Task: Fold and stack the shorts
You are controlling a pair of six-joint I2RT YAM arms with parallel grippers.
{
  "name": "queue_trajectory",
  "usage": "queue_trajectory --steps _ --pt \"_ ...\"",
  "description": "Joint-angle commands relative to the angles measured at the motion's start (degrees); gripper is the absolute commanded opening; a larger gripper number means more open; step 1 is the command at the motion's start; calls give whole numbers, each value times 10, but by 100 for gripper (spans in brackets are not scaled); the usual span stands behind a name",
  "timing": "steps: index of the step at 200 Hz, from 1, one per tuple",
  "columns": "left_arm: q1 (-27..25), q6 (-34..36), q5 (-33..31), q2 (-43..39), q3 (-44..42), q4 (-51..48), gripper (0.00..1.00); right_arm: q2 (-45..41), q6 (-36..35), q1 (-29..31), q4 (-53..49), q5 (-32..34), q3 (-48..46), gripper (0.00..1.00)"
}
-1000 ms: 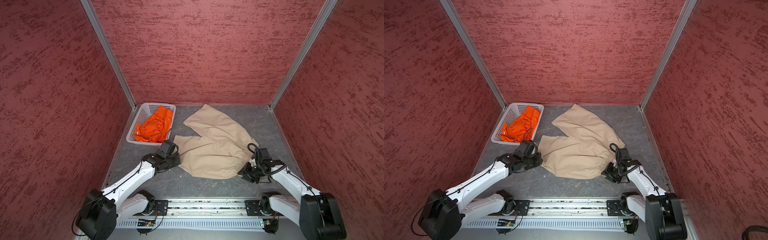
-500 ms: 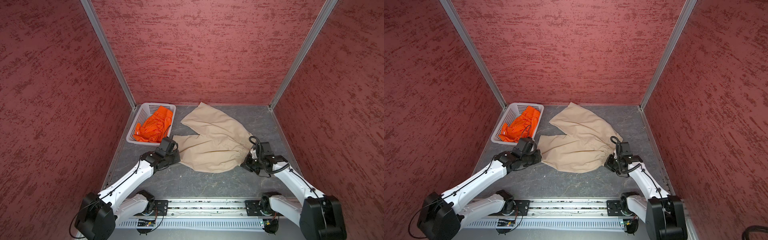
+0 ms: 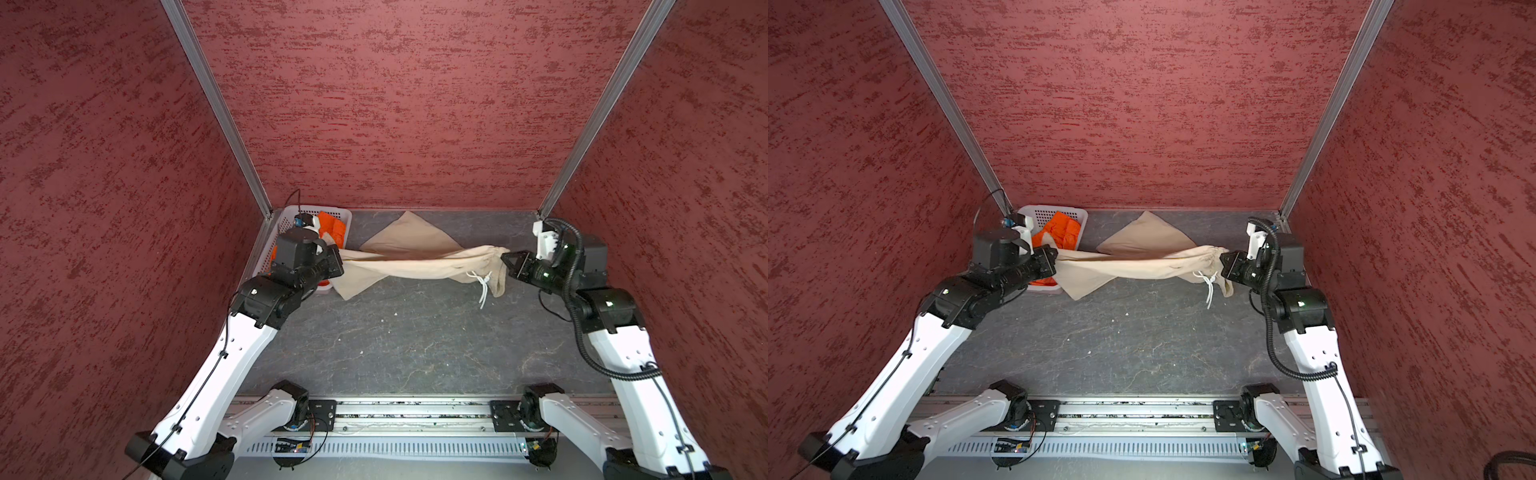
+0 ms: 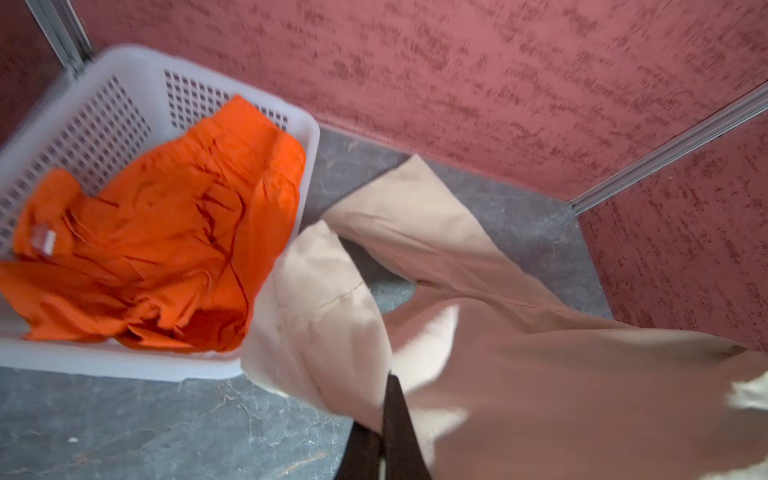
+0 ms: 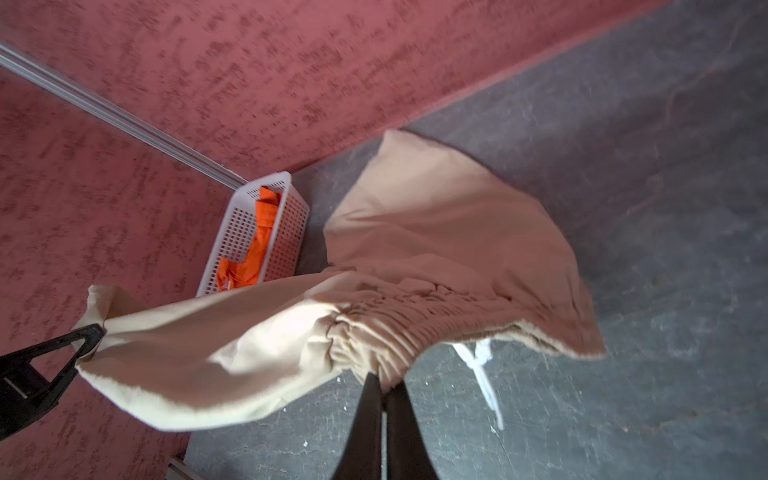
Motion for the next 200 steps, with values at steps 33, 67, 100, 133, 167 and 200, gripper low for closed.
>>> queue_trajectory --steps 33,67,100,133,167,200 --pt "11 133 -61 14 197 -69 0 14 -95 3 -10 -74 201 0" --pt "11 170 -81 17 320 -109 0 28 -99 3 -61 -143 332 0" --pt "11 218 -93 36 420 -113 0 54 -71 3 -80 -147 439 0" --pt "12 273 -96 104 492 -101 0 95 -5 3 -97 -71 466 0" --pt "76 268 8 232 537 -78 0 139 24 2 -99 15 387 0" --pt "106 230 93 391 556 -26 0 185 19 -27 -17 55 271 0"
